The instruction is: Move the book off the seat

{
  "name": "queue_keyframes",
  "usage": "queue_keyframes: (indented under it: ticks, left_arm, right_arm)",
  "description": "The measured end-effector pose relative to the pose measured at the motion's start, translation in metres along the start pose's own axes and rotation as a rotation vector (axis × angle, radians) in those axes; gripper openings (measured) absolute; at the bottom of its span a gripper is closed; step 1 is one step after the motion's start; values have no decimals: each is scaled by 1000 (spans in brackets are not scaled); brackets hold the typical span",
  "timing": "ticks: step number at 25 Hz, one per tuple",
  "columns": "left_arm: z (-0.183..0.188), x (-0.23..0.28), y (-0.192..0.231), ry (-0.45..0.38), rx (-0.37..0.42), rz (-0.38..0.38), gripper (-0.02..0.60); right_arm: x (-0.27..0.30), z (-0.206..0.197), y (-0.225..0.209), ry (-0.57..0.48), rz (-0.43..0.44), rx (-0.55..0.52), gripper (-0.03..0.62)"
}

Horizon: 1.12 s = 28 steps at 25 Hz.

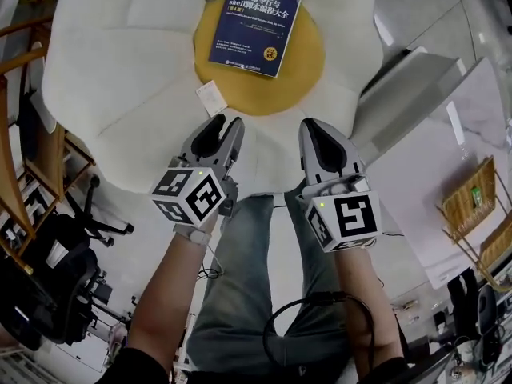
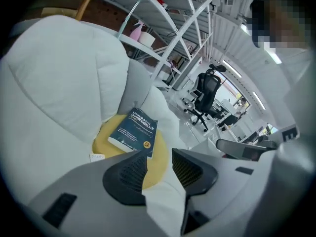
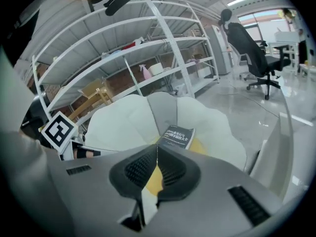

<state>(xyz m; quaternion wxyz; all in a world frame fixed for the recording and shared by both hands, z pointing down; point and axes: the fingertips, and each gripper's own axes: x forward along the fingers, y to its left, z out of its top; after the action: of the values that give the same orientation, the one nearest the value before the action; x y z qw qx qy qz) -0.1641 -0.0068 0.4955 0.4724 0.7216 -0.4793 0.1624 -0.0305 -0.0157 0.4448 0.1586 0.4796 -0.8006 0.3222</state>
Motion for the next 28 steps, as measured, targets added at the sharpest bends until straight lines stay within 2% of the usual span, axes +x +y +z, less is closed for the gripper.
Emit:
queue_keyframes:
  ticks: [2, 5, 10, 13, 16, 21, 25, 28]
  left_arm:
    - [0, 20, 14, -19, -42, 24, 150]
    - [1, 44, 36, -57, -136, 69, 172]
    - [4, 83, 65, -100, -274, 95, 246]
    - [0, 106, 79, -92, -289, 112, 262]
    - [-6, 124, 93, -82, -299, 137, 262]
    - [-14, 142, 113, -87, -368, 147, 267]
    - [-22, 158, 128, -80, -445, 135, 285]
    - [-21, 164, 137, -108, -520, 109, 284]
  right_arm:
    - [8, -2, -9, -18, -9, 28, 14]
    - [15, -10, -17, -27, -5, 15, 14]
    - [35, -34, -25, -30, 11, 20, 14]
    - [55, -54, -30, -20, 24, 40, 14]
    - [69, -65, -44, -12, -8, 92, 14]
    - [81, -48, -78, -51, -84, 162, 14]
    - [84, -20, -85, -123, -86, 158, 14]
    - [90, -19, -84, -122, -83, 151, 14]
